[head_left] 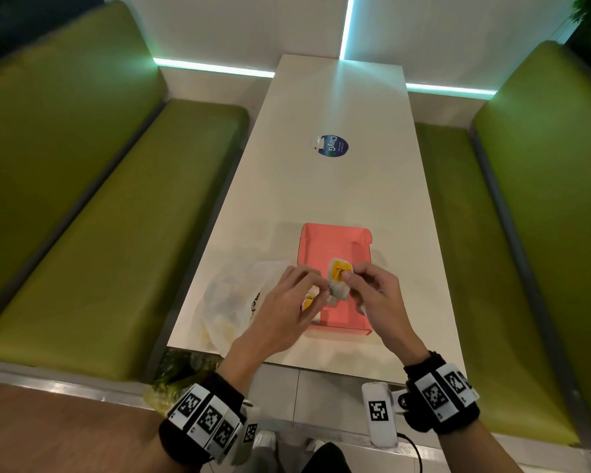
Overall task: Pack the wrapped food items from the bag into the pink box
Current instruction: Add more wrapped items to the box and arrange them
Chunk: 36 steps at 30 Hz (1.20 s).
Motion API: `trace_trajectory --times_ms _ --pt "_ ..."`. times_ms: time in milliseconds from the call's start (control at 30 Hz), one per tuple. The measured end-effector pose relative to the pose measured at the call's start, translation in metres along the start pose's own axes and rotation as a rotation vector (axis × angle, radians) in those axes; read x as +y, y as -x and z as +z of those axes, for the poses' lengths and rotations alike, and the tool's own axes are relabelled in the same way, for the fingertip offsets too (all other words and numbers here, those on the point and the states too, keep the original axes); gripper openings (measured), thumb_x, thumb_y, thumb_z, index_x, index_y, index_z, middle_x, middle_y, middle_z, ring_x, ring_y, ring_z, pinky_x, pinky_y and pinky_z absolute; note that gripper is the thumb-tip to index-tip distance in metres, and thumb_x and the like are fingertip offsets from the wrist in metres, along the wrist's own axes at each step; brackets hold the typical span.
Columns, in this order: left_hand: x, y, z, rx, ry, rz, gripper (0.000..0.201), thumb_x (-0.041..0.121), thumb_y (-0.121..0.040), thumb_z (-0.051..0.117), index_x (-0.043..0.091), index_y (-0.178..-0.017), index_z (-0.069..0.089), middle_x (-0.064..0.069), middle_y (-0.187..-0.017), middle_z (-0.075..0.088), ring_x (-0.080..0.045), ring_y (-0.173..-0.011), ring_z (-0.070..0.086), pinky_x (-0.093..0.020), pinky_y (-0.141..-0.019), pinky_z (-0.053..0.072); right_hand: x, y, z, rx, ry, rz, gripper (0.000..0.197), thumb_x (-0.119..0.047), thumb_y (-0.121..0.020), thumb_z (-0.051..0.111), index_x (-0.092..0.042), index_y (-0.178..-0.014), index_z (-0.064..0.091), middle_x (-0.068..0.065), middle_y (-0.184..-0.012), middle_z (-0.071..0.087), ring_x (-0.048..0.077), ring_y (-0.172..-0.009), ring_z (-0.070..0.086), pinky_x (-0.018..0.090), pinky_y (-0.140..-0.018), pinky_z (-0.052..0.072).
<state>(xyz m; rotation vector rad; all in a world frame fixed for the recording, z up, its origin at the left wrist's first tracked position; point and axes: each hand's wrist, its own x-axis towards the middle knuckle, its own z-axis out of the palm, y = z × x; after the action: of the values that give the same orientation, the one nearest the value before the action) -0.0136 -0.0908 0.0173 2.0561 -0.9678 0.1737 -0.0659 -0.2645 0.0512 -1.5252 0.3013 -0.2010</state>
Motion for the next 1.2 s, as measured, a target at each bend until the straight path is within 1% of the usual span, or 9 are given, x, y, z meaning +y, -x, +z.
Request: trace_trajectory --times_ms 267,367,467,667,800,900,1000,1100,1200 --pt "0.006 0.009 0.008 0.037 0.095 -0.125 0.017 0.028 -0.101 0.049 0.017 -0.107 0.059 0.015 -0.108 0.050 -0.004 -0.096 0.047 -0.016 -0.077 0.040 -0.004 0.004 0.010 0.014 -0.152 0.051 0.017 -0.010 -0.097 0.057 -0.010 -0.081 0.062 0.013 -0.070 0.042 0.012 -0.053 0.037 0.022 -0.045 0.032" --pt "0.008 0.011 0.011 0.078 -0.013 -0.105 0.019 0.027 -0.098 0.051 0.015 -0.110 0.060 0.010 -0.111 0.055 -0.013 -0.098 0.051 -0.021 -0.080 0.044 -0.003 0.004 0.012 -0.014 -0.202 0.059 0.016 -0.012 -0.099 0.054 -0.011 -0.085 0.062 0.018 -0.081 0.053 0.010 -0.055 0.042 0.020 -0.047 0.039" --pt "0.007 0.014 0.015 0.092 -0.118 -0.104 0.023 0.027 -0.096 0.053 0.016 -0.115 0.061 0.006 -0.115 0.059 -0.016 -0.103 0.052 -0.017 -0.084 0.041 -0.003 0.004 0.013 -0.027 -0.195 0.048 0.014 -0.012 -0.099 0.054 -0.012 -0.088 0.063 0.013 -0.077 0.056 0.010 -0.056 0.045 0.021 -0.047 0.039" --pt "0.015 0.013 0.020 0.184 0.261 -0.352 0.022 0.028 -0.096 0.056 0.029 -0.117 0.061 0.016 -0.110 0.061 -0.013 -0.098 0.055 -0.021 -0.073 0.044 -0.002 0.004 0.014 -0.053 -0.273 0.078 0.010 -0.017 -0.097 0.056 -0.011 -0.092 0.062 0.008 -0.077 0.055 0.014 -0.063 0.047 0.022 -0.052 0.043" --pt "0.019 0.007 0.019 0.219 0.329 -0.428 0.021 0.028 -0.095 0.056 0.028 -0.115 0.064 0.014 -0.104 0.065 -0.014 -0.096 0.057 -0.019 -0.070 0.045 -0.002 0.004 0.014 -0.066 -0.307 0.087 0.015 -0.024 -0.089 0.059 -0.010 -0.093 0.060 0.007 -0.079 0.055 0.013 -0.063 0.048 0.021 -0.053 0.045" --pt "0.026 0.003 0.019 0.228 0.485 -0.529 0.018 0.017 -0.098 0.059 0.023 -0.113 0.066 0.012 -0.100 0.067 -0.009 -0.093 0.061 -0.013 -0.070 0.044 -0.002 0.003 0.014 -0.069 -0.329 0.074 0.010 -0.018 -0.094 0.054 -0.009 -0.093 0.058 0.002 -0.078 0.056 0.011 -0.063 0.047 0.020 -0.054 0.045" --pt "0.035 -0.004 0.017 0.204 0.724 -0.643 0.018 0.007 -0.098 0.056 0.017 -0.109 0.067 0.006 -0.098 0.070 -0.010 -0.088 0.062 -0.017 -0.067 0.046 -0.003 0.002 0.016 -0.079 -0.332 0.057 0.010 -0.011 -0.099 0.049 -0.008 -0.093 0.055 -0.001 -0.076 0.056 0.010 -0.062 0.046 0.019 -0.053 0.044" --pt "0.040 -0.008 0.015 0.192 0.949 -0.793 0.012 0.007 -0.096 0.058 0.011 -0.100 0.068 0.000 -0.089 0.068 -0.013 -0.080 0.059 -0.024 -0.056 0.045 -0.007 0.002 0.017 -0.078 -0.350 0.052 0.010 -0.007 -0.102 0.045 -0.005 -0.095 0.052 0.004 -0.078 0.055 0.010 -0.062 0.048 0.019 -0.054 0.046" --pt "0.037 -0.005 0.014 0.167 1.100 -0.829 0.010 0.017 -0.087 0.066 0.019 -0.089 0.076 -0.006 -0.088 0.067 -0.013 -0.074 0.056 -0.025 -0.054 0.041 -0.004 -0.001 0.014 -0.030 -0.284 0.020 0.012 -0.010 -0.102 0.046 -0.009 -0.095 0.056 0.001 -0.077 0.058 0.010 -0.064 0.051 0.021 -0.057 0.045"
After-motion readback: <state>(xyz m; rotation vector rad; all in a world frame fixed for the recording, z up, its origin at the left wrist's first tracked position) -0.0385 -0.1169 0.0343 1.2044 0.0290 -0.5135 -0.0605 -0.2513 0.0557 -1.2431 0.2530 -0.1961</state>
